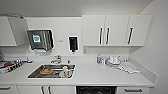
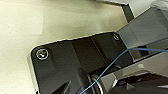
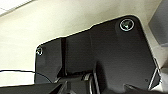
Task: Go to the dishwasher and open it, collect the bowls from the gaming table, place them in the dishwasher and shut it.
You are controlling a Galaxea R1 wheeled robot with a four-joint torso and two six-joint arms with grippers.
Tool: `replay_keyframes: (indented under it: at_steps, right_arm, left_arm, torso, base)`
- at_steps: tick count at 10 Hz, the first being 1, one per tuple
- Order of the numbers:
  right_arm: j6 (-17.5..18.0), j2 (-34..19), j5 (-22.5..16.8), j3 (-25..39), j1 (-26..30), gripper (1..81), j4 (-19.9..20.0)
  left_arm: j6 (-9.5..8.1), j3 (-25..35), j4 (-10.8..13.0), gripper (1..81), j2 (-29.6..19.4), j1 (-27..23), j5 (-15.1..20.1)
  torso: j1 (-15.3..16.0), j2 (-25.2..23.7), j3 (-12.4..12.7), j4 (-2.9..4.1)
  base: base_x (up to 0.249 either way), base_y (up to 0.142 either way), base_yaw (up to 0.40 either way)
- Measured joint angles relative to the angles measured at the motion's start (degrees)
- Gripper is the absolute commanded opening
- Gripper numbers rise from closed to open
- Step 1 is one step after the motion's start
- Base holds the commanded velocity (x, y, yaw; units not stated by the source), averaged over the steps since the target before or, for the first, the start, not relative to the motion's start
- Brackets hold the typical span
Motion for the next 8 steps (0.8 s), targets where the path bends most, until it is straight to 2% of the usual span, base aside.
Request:
replay_keyframes:
  at_steps: [6,8]
  right_arm:
    - [0.0,-0.1,0.0,0.0,-0.1,81.1,0.0]
    - [0.0,-0.1,0.0,0.0,-0.1,81.1,0.0]
  left_arm:
    - [-0.02,0.0,0.0,81.1,0.2,-0.2,0.0]
    - [0.00,0.0,0.0,81.1,0.2,-0.2,0.0]
  torso:
    - [-0.3,0.3,0.2,0.00]
    - [-1.8,2.5,0.2,0.00]
  base:
    - [0.000,0.000,0.000]
    - [0.000,0.000,0.000]
